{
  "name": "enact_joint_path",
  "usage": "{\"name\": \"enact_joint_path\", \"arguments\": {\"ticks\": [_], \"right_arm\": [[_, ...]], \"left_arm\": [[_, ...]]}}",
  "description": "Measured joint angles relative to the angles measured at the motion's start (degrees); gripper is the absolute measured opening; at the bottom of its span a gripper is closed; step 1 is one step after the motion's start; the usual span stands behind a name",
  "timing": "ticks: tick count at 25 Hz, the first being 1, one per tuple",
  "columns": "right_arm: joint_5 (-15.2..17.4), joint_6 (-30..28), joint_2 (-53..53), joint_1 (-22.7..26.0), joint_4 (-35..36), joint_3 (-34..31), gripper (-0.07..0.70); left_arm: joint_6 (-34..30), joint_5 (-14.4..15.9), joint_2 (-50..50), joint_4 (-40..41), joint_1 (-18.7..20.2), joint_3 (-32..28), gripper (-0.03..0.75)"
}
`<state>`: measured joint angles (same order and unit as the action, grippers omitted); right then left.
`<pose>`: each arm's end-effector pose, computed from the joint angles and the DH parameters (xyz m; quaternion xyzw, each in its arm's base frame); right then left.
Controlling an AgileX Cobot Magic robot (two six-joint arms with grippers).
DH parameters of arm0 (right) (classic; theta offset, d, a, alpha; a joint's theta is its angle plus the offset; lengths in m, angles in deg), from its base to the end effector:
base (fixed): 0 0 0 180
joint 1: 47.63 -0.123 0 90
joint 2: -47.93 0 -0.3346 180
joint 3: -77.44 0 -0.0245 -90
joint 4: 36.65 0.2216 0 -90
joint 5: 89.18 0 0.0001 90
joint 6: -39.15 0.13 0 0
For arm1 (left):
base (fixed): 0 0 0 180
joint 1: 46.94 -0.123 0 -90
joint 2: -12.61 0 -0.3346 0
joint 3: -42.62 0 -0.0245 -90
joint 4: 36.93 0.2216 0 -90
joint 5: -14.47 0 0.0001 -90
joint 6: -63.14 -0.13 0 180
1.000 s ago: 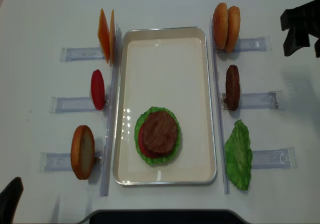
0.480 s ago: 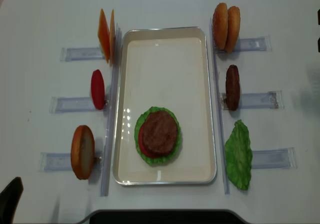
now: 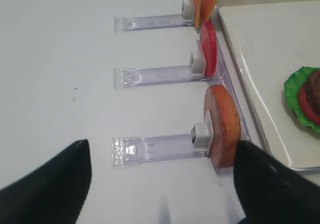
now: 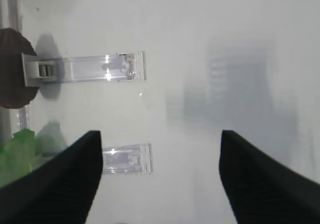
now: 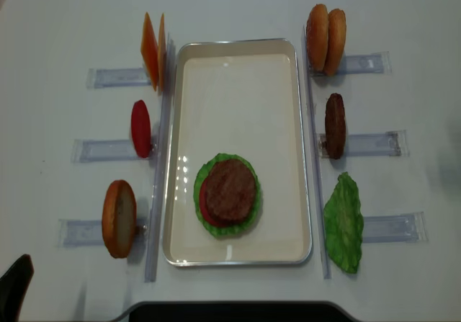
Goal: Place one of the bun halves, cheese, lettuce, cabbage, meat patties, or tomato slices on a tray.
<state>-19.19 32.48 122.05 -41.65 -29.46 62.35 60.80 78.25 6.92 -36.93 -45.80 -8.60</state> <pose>0.1764 -0.0031 0.3518 0.0046 0.9817 0.0416 0.1859 -0.0489 0.0010 0.2312 0.0264 0.8686 0.0052 0.4947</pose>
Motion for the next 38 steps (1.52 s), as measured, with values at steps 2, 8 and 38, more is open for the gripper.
{"name": "enact_joint_path", "arguments": {"ticks": [2, 8, 38], "right_arm": [[0.0, 0.9, -4.5, 0.0, 0.0, -2.1, 0.473], [0.1, 2.0, -18.7, 0.0, 0.0, -7.5, 0.473], [-5.5, -0.7, -65.7, -0.4, -0.2, -33.2, 0.473]], "left_arm": [[0.0, 0.0, 0.0, 0.0, 0.0, 0.0, 0.692], [0.0, 0.0, 0.0, 0.0, 0.0, 0.0, 0.692], [0.0, 0.0, 0.0, 0.0, 0.0, 0.0, 0.692]]}}
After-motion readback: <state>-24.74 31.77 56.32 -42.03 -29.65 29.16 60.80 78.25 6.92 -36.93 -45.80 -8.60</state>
